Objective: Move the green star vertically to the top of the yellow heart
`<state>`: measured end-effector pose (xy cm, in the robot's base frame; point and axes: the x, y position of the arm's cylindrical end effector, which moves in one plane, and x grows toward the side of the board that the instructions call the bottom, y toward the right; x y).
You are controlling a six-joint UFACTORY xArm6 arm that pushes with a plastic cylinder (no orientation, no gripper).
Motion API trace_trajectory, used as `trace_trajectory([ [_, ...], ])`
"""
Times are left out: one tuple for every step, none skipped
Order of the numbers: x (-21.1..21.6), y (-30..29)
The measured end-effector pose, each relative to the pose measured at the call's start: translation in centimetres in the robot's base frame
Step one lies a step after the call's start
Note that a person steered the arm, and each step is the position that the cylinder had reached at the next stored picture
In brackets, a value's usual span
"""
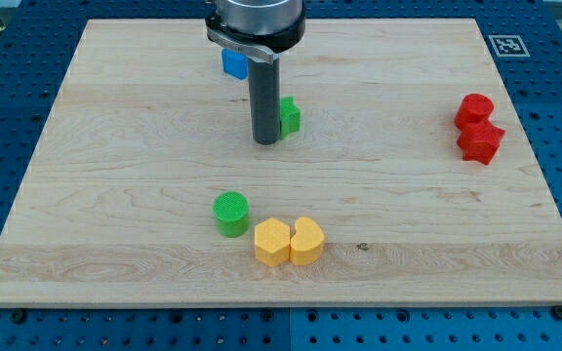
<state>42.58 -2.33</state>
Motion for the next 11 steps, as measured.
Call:
trace_trajectory([
  [0.5, -2.1],
  [0.5, -3.0],
  [-1.2, -1.4],
  [-1.2, 2.3],
  [-2.2, 4.5],
  [-3.1, 5.9],
  [-2.3, 7.6],
  [-4.2, 8.0],
  [-5.5, 8.0],
  [-5.5, 8.0],
  [-3.0, 6.4],
])
